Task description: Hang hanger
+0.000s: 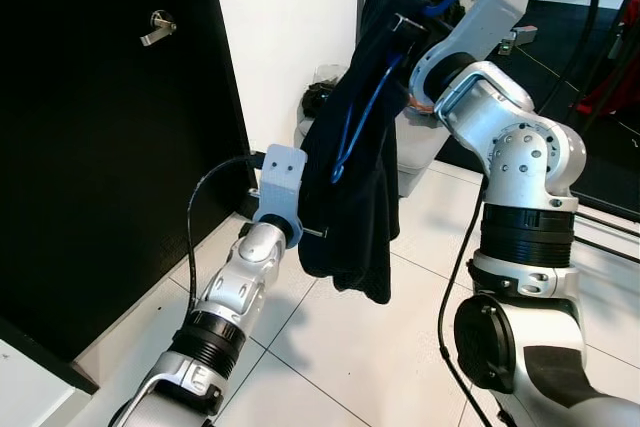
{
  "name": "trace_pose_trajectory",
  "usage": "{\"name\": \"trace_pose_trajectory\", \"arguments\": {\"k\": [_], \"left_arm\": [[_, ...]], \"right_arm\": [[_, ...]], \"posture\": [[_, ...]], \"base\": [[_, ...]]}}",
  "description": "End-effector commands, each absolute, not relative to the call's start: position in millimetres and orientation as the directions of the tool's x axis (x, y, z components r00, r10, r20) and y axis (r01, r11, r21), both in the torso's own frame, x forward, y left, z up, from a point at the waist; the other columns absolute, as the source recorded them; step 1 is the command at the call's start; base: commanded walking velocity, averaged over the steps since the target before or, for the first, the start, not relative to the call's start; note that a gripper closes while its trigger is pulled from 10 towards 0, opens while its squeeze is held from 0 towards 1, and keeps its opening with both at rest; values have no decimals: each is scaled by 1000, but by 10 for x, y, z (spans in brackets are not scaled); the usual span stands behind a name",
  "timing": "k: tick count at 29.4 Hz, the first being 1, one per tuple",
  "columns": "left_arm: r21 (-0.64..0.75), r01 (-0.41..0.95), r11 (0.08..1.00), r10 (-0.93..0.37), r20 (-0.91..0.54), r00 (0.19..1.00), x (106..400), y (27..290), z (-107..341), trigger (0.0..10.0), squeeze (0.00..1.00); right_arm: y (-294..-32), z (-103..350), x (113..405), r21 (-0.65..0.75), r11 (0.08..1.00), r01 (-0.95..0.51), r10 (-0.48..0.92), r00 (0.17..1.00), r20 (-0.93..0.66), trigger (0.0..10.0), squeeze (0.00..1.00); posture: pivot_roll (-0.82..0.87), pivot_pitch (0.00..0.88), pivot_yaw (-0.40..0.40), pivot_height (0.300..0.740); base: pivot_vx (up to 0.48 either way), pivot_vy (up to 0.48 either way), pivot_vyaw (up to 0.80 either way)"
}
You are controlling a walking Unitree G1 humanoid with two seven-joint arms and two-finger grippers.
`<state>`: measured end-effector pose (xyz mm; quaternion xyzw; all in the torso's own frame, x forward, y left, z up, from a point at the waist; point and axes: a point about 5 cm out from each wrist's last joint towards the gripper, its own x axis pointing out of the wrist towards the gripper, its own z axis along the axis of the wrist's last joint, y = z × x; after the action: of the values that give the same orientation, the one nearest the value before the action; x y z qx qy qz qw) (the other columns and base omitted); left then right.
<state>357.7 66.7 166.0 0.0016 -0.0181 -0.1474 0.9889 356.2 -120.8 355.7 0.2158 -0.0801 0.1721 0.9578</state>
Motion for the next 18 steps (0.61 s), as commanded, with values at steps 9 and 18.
{"name": "trace_pose_trajectory", "arguments": {"k": [9, 18], "left_arm": [[-11, 248, 969, -244, 154, 958, 3734, 1120, 2023, 0, 0], [-55, 414, 909, -385, 272, 882, 3643, 1175, 2342, 0, 0]], "right_arm": [[-1532, 3418, 3501, 246, 944, -222, 174, 964, 203, 0, 0], [-1876, 3132, 3465, 162, 987, -19, -4, 990, 140, 0, 0]], "posture": [[-4, 59, 44, 740], [3, 61, 40, 740]], "base": [[0, 0, 0], [0, 0, 0]]}}
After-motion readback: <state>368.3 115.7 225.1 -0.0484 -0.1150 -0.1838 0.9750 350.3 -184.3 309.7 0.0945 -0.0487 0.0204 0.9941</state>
